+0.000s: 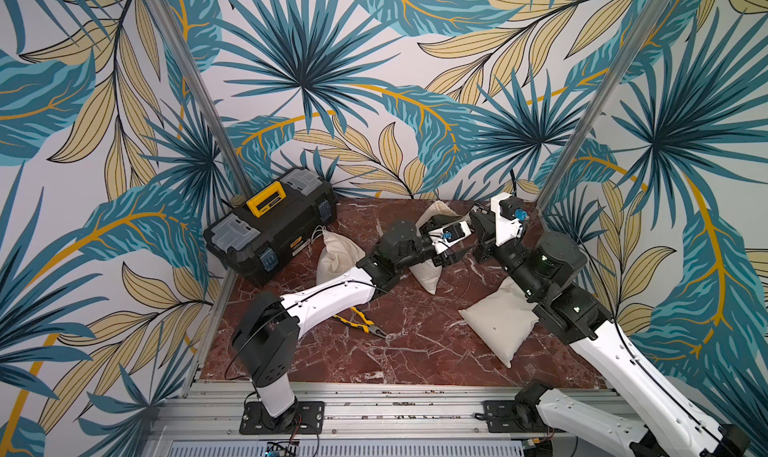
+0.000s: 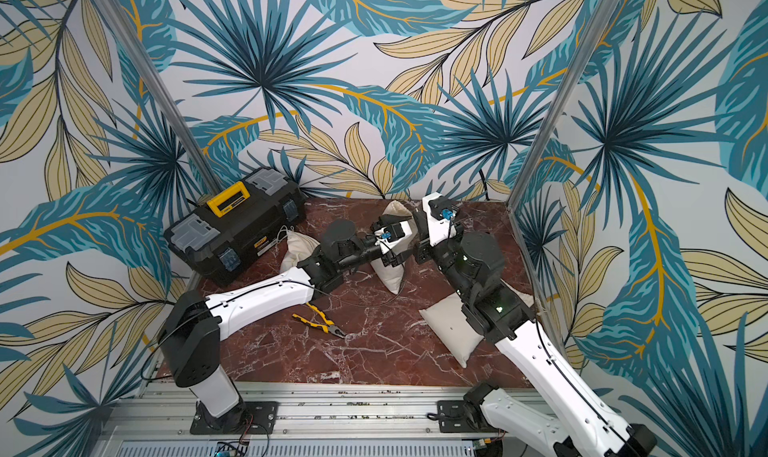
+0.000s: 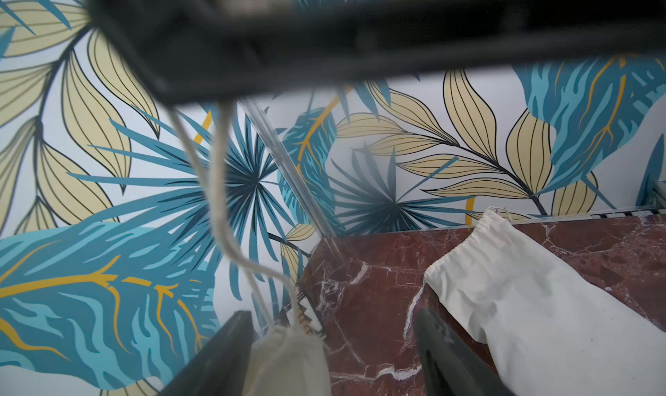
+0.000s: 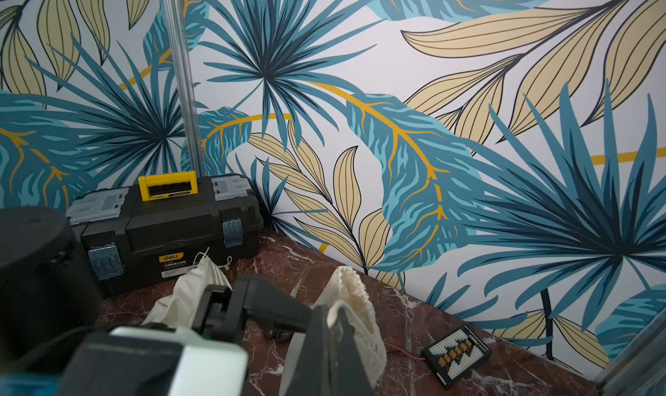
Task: Close the soil bag
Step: Frap the soil bag at the center of the board.
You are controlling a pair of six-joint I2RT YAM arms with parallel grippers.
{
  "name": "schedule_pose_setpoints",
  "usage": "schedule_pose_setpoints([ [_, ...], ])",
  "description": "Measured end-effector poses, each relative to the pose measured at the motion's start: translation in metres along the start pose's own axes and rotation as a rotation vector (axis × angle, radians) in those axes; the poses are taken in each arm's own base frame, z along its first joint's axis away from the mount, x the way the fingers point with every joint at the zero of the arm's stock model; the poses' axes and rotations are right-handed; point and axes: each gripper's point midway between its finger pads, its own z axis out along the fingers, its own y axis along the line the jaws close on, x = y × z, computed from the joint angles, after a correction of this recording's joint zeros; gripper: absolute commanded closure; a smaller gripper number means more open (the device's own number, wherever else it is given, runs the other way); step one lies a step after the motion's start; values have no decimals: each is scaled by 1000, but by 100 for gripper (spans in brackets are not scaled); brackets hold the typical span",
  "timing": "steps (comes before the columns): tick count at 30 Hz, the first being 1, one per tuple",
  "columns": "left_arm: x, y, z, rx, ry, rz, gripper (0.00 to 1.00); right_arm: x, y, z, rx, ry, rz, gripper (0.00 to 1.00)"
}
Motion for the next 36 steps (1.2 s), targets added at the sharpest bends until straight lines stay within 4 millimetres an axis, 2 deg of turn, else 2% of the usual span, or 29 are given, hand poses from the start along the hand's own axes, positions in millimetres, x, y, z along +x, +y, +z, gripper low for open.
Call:
schedule_pose_setpoints([
  [5,10,-4,5,11,13,-27,42,-8,7,-5,-44,-22,12,100],
  [8,7,-3,5,6,2,-31,60,-9,12,-6,-77,-22,21,100],
  [11,3,0,5,-6,-13,-30,72,-8,16,-7,-98,-19,27,100],
  [15,0,4,5,-23,-22,-31,79,-8,19,-9,-118,-16,33,100],
  [16,1,6,4,-33,-23,-29,78,-9,19,-11,-124,-16,36,100],
  [19,7,5,1,-47,-14,-28,58,-12,19,-15,-129,-24,40,100],
  [21,15,-1,-6,-49,-14,-34,52,-14,19,-17,-129,-25,40,100],
  [26,27,-22,-32,-22,-32,-36,46,-10,20,-16,-134,-10,39,100],
  [30,12,-17,-44,-43,-71,-20,38,-13,22,-17,-144,-16,39,100],
  [36,-25,-4,-61,-68,-160,1,34,-13,23,-17,-150,-17,39,100],
])
